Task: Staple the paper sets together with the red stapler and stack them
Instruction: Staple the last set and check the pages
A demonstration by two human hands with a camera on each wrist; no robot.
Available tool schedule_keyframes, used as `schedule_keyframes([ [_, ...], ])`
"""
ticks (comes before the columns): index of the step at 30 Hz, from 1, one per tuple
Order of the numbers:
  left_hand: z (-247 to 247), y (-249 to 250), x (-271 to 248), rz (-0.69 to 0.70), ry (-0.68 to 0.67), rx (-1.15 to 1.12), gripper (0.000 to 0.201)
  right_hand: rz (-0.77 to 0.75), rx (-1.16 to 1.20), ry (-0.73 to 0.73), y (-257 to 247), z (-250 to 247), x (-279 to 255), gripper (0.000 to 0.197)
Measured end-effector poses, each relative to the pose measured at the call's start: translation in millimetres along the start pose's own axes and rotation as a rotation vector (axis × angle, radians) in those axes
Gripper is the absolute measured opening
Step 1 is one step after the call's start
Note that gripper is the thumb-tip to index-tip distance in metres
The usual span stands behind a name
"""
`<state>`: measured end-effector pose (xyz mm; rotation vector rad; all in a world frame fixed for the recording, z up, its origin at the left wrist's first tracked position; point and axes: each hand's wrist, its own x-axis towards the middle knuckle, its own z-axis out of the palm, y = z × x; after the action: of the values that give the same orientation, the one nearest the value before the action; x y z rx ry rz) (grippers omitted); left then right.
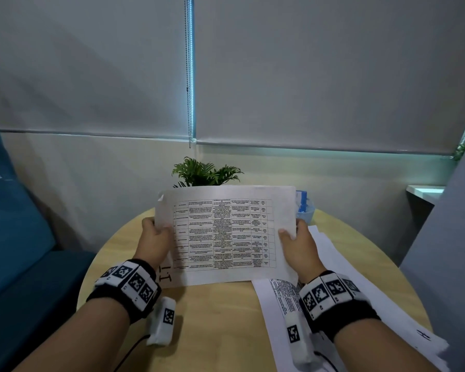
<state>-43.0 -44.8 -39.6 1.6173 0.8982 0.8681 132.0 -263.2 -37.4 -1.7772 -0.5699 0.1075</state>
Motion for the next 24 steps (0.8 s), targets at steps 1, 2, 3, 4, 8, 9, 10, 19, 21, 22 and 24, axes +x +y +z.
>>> schedule_keyframes([
  [1, 0.3, -1.4, 0.0, -0.013, -0.010, 0.025, 0.029, 0.010, -0.019, -0.018, 0.0, 0.6, -0.8, 0.028],
  [2, 0.3, -3.5, 0.4, -0.021, -0.015, 0.048, 0.030, 0.012, -0.030, -0.029, -1.4, 0.9, -1.9, 0.029],
  [3, 0.1, -5.4, 1.0, -0.024, -0.018, 0.066, 0.031, 0.006, -0.025, -0.023, -1.7, 0.9, -2.1, 0.030],
  [4, -0.3, -5.3, 0.5, -0.016, -0.012, 0.073, 0.030, -0.007, -0.004, -0.007, -3.6, 0.0, -3.5, 0.030],
  [8, -2.1, 3.9, 0.0, 0.093, 0.092, 0.017, 0.036, -0.046, 0.050, 0.070, -9.1, -3.5, -3.3, 0.035],
  [9, -2.0, 4.8, -0.1, 0.093, 0.089, 0.014, 0.040, -0.035, 0.041, 0.067, -8.0, -2.9, -2.6, 0.037],
  [10, -1.2, 5.4, -0.6, 0.072, 0.067, 0.024, 0.042, -0.015, 0.021, 0.053, -7.7, -2.3, -3.0, 0.037],
  [19, -17.7, 8.0, 16.6, -0.008, 0.032, 0.125, 0.035, 0.104, -0.063, -0.113, -12.8, -12.5, -0.7, 0.033],
  [21, -22.2, 2.9, 20.2, -0.045, -0.040, 0.284, 0.035, 0.182, -0.125, -0.206, -2.8, -11.5, 1.4, 0.036],
  [22, -23.7, 0.2, 20.7, -0.070, -0.084, 0.387, 0.037, 0.214, -0.160, -0.245, 3.9, -11.0, 1.9, 0.038],
  [24, -23.3, -2.5, 21.3, -0.081, -0.079, 0.585, 0.051, 0.250, -0.230, -0.295, 21.4, -8.7, 3.7, 0.045],
])
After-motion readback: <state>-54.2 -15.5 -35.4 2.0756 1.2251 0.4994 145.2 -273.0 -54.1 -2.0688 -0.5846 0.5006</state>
